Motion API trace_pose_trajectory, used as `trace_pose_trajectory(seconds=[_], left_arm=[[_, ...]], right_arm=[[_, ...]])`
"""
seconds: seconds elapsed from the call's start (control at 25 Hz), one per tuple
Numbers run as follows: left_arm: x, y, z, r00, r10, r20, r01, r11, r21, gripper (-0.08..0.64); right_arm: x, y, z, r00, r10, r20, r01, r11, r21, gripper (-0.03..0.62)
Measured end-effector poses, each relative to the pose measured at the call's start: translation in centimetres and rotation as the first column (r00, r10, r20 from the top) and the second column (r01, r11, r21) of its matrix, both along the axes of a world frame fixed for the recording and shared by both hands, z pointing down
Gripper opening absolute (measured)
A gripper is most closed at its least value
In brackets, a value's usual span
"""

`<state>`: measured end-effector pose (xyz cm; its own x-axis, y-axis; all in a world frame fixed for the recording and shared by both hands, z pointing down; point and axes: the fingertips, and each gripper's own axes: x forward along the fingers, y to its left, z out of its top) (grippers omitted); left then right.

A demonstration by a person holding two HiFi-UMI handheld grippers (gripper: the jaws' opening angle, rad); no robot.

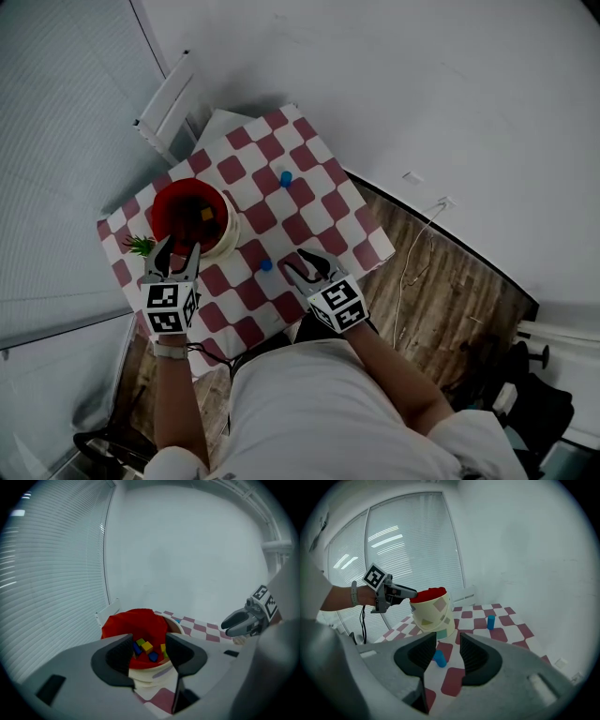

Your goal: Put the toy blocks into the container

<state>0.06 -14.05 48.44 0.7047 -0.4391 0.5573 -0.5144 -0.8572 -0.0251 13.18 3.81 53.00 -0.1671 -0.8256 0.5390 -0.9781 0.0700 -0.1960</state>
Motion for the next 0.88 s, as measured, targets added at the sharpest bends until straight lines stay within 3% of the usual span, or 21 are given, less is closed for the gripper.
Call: trace_pose_trajectory(seconds=[0.28,0.56,0.88], left_arm=[[-3.9,1.6,-0.5,0.997,-0.074,-0.001,0.074,0.997,0.014,0.195],[-7.8,4.4,0.6,0.988,-0.156,0.002,0.156,0.987,-0.027,0.195],[-11.7,8.1,2.3,0.971,-0.238,0.027,0.239,0.969,-0.07,0.195]], right_arm=[[-2.2,-0.1,1.1,0.994,-0.106,-0.035,0.105,0.994,-0.026,0.153],[-4.3,-0.4,3.0,0.977,-0.209,-0.052,0.205,0.977,-0.063,0.153],[-4.9,-0.7,6.3,0.963,-0.258,-0.075,0.247,0.96,-0.134,0.153]])
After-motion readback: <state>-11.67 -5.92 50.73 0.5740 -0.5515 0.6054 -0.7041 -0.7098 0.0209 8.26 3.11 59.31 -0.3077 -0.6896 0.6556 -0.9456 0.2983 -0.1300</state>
